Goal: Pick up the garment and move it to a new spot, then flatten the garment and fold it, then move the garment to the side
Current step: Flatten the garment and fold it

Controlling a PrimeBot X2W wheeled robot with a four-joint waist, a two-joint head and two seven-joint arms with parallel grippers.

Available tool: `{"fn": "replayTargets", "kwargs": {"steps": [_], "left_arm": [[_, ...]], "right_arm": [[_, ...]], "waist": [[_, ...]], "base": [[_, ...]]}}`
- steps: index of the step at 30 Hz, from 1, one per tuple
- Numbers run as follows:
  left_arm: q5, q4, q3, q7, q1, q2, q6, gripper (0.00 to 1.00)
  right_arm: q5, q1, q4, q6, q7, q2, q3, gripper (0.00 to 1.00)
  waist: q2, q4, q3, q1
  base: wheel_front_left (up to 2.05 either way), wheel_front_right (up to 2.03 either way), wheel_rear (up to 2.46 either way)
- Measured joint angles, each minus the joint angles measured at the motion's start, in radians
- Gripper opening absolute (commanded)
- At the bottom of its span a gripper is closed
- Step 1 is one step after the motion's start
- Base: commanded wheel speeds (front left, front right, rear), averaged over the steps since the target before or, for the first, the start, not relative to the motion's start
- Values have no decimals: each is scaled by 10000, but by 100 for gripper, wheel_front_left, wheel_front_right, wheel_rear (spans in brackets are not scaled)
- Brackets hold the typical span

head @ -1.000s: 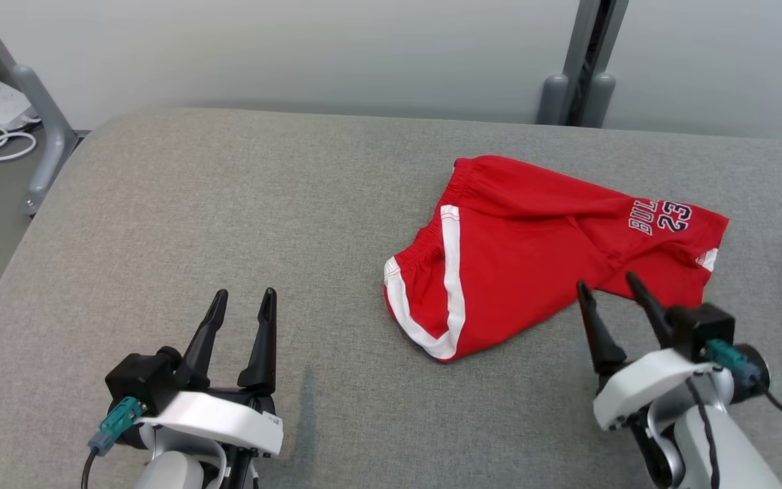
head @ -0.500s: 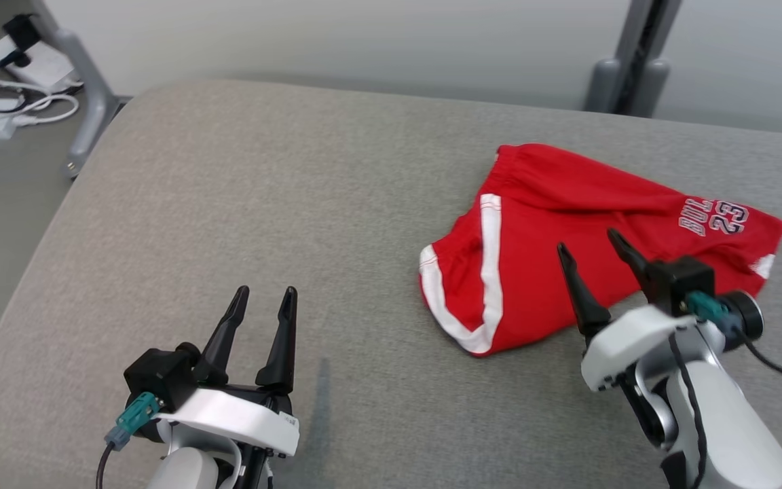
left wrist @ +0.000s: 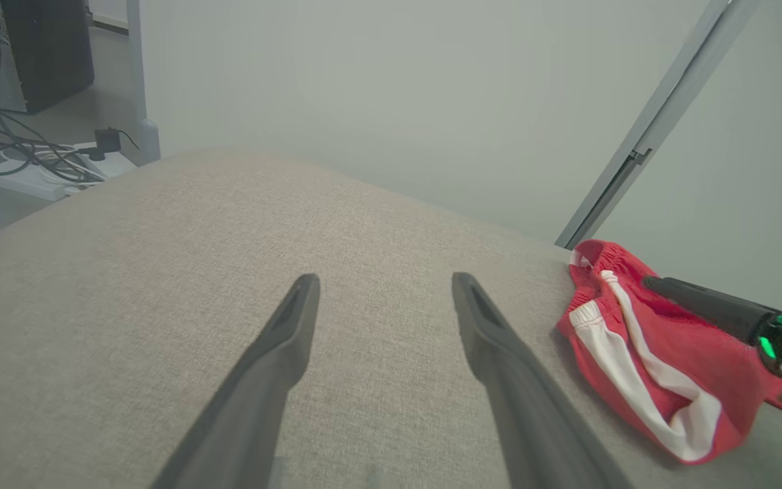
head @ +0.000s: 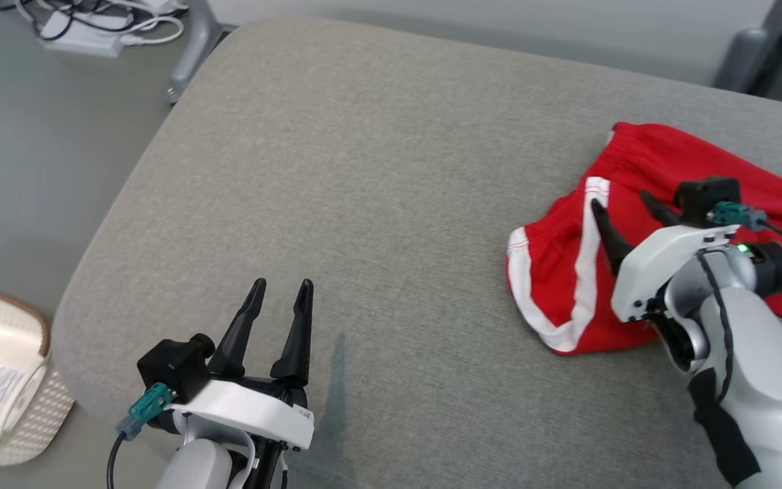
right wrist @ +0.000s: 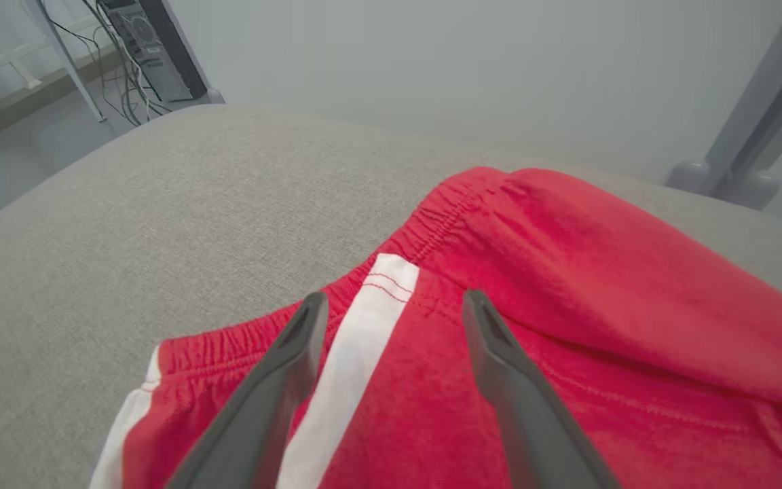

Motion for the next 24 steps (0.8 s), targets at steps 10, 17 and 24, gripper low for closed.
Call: {"fn": "replayTargets", "kwargs": {"steps": [10, 17, 24], "left_arm": [[-270, -58, -288, 2, -43, -8, 65, 100], [-382, -92, -378, 2, -168, -8, 136, 100], [-274, -23, -186, 2, -144, -8, 207, 100]], "right_arm": [[-732, -729, 1674, -2, -313, -90, -648, 100], [-1118, -1072, 2460, -2, -629, -123, -1016, 0], [-926, -1095, 2569, -2, -1379, 253, -1095, 0]], "waist": [[0, 731, 368, 0], [0, 941, 512, 0], [0, 667, 303, 0]], "base": [[0, 0, 0], [0, 0, 0], [0, 0, 0]]}}
